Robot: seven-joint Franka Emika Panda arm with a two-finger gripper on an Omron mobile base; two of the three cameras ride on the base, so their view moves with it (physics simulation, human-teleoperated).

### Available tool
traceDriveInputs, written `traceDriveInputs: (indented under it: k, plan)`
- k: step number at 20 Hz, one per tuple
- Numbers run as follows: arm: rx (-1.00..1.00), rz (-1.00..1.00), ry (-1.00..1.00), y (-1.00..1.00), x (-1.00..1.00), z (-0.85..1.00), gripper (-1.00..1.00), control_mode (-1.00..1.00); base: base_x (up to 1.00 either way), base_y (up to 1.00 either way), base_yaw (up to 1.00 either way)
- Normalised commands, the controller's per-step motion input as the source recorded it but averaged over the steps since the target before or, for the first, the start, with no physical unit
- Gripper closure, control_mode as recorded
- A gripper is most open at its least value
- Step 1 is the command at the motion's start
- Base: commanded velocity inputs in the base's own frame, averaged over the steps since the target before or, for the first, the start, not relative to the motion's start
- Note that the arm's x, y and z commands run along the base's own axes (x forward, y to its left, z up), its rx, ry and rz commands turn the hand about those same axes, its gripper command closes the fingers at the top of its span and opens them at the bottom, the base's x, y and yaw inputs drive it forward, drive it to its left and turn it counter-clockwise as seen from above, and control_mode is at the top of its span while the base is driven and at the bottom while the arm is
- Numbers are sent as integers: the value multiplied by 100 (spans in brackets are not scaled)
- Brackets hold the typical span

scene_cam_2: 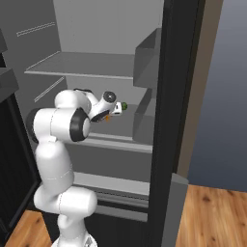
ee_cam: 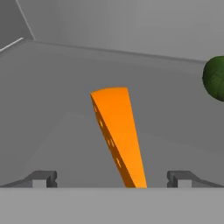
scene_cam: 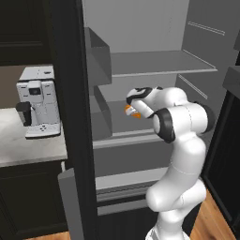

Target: Pick the cheese from the fridge and the cheese grater from the cabinet and place them next to the salad bowl.

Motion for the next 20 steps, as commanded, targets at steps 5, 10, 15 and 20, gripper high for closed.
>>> traceDriveInputs:
  k: [5, 10, 15, 20]
  plan:
    - [0, 0, -1, 0, 13, -9, -100, -100, 0, 0, 0]
    - [0, 0, -2, 0, 16, -7, -100, -100, 0, 0, 0]
    - [0, 0, -2, 1, 16, -7, -100, -100, 0, 0, 0]
    - [0, 0, 0, 5, 4, -15, 100, -100, 0, 0, 0]
